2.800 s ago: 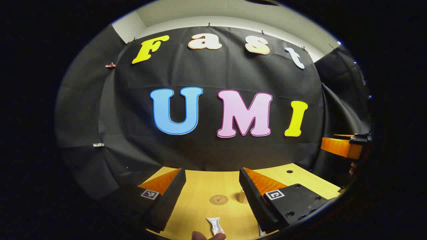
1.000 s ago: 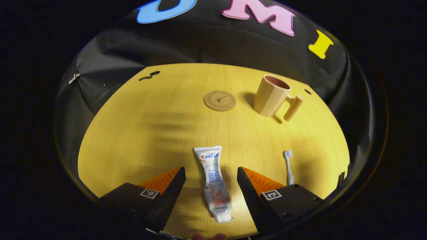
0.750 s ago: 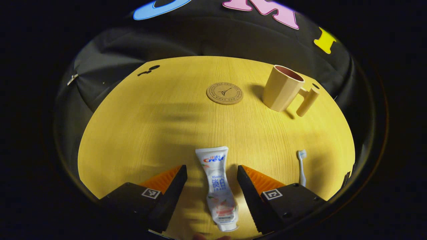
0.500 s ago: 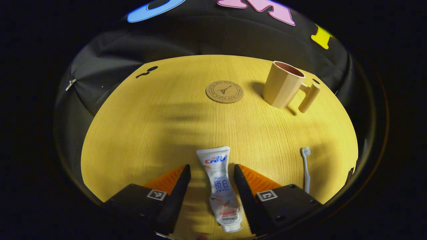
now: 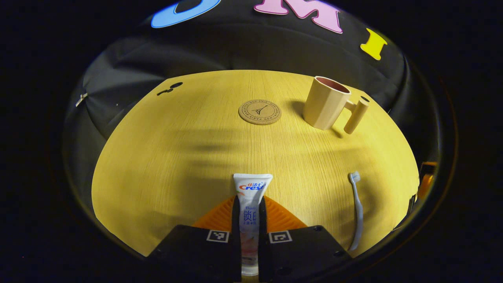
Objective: Put the toothbrush and toothpaste on the desktop into the cup, then pick up the cup and place it on the coaster on the desktop.
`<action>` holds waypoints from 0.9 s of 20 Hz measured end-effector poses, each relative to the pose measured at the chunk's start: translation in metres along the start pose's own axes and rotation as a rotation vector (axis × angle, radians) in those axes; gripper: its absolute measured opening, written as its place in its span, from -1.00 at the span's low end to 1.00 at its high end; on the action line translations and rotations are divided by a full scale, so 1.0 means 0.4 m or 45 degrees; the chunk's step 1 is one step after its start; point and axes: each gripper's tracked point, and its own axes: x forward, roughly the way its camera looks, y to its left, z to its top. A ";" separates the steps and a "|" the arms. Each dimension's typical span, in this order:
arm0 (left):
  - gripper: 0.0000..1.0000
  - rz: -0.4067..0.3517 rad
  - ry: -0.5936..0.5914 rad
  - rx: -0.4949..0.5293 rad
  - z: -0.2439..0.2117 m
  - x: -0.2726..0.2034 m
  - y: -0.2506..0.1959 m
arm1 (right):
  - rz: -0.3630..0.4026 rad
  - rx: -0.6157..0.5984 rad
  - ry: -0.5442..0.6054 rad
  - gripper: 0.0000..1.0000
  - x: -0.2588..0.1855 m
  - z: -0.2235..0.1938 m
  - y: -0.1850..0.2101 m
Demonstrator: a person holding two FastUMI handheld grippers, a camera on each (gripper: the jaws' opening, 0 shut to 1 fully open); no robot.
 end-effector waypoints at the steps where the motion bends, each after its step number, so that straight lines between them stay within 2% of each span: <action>1: -0.57 0.006 -0.017 -0.031 0.006 -0.013 0.015 | -0.001 -0.014 0.050 0.92 0.021 -0.024 0.006; 5: -0.58 0.051 -0.118 -0.051 0.033 -0.102 0.083 | -0.048 -0.069 0.193 0.85 0.102 -0.098 -0.005; 8: -0.58 0.095 -0.192 -0.017 0.043 -0.171 0.126 | -0.084 -0.114 0.247 0.79 0.132 -0.121 -0.007; 9: -0.58 0.107 -0.200 -0.003 0.036 -0.188 0.136 | -0.084 -0.123 0.260 0.78 0.143 -0.127 -0.004; 12: -0.58 0.122 -0.196 -0.017 0.006 -0.220 0.156 | -0.090 -0.138 0.315 0.51 0.172 -0.148 -0.001; 18: -0.58 0.157 -0.164 -0.116 -0.054 -0.246 0.192 | -0.132 -0.227 0.373 0.43 0.195 -0.152 -0.004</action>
